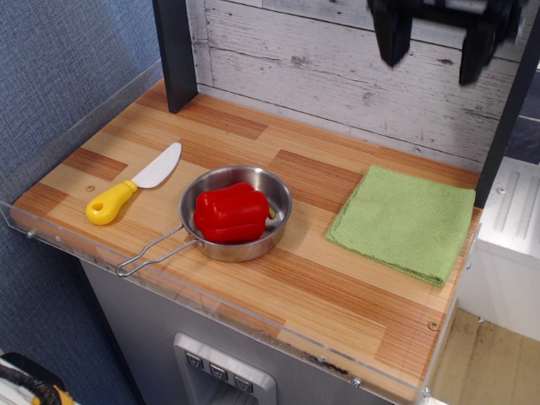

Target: Put the cloth to the right of the pan.

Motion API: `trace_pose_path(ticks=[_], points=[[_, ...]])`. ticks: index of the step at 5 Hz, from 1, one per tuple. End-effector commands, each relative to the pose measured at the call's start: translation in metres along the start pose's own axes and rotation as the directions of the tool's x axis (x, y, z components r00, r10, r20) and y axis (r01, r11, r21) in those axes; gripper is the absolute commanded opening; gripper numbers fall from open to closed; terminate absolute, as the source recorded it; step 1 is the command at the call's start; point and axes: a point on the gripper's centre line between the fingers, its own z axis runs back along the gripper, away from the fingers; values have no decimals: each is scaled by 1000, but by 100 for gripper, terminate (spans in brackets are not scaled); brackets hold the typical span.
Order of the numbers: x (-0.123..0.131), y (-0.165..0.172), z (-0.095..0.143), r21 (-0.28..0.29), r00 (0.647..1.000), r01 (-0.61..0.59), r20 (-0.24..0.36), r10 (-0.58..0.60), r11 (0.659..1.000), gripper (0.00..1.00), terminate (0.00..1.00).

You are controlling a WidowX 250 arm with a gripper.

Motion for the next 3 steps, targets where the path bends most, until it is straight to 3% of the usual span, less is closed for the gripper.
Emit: trace_pose_path(ticks=[1, 3], points=[[-44, 26, 81, -10, 1000, -11, 22, 12, 1000, 100, 0], [-82, 65, 106, 7, 999, -26, 33, 26, 1000, 100, 0]])
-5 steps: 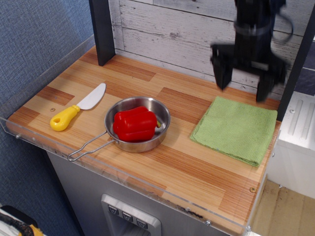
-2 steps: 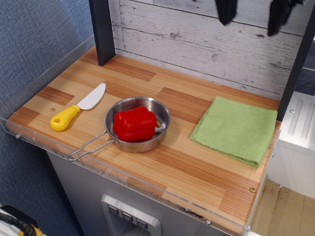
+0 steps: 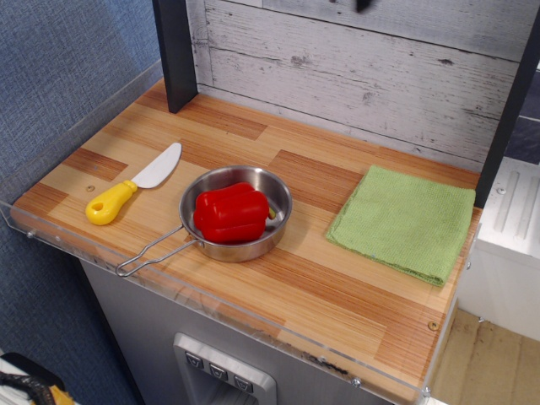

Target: Put the cloth to the right of the pan.

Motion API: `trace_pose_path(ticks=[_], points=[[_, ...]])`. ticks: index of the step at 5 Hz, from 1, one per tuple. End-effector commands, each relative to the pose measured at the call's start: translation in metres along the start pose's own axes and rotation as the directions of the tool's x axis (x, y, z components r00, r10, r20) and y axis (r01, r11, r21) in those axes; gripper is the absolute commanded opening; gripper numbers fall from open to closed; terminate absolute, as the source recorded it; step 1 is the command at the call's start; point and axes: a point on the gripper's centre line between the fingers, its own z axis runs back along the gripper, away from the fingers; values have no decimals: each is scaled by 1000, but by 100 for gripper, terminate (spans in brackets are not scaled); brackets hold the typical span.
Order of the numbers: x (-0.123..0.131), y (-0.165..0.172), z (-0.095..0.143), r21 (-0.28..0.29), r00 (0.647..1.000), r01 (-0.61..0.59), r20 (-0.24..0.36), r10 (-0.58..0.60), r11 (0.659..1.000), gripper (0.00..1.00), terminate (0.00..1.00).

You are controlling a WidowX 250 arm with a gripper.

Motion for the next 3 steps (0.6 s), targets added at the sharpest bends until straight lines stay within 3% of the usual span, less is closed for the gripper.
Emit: trace_pose_path(ticks=[1, 2, 3], points=[[-15, 26, 10, -24, 995, 46, -90, -48, 999, 100, 0], [-15, 26, 10, -24, 995, 46, -90, -48, 999, 100, 0], [-15, 26, 10, -24, 995, 46, -90, -48, 999, 100, 100]])
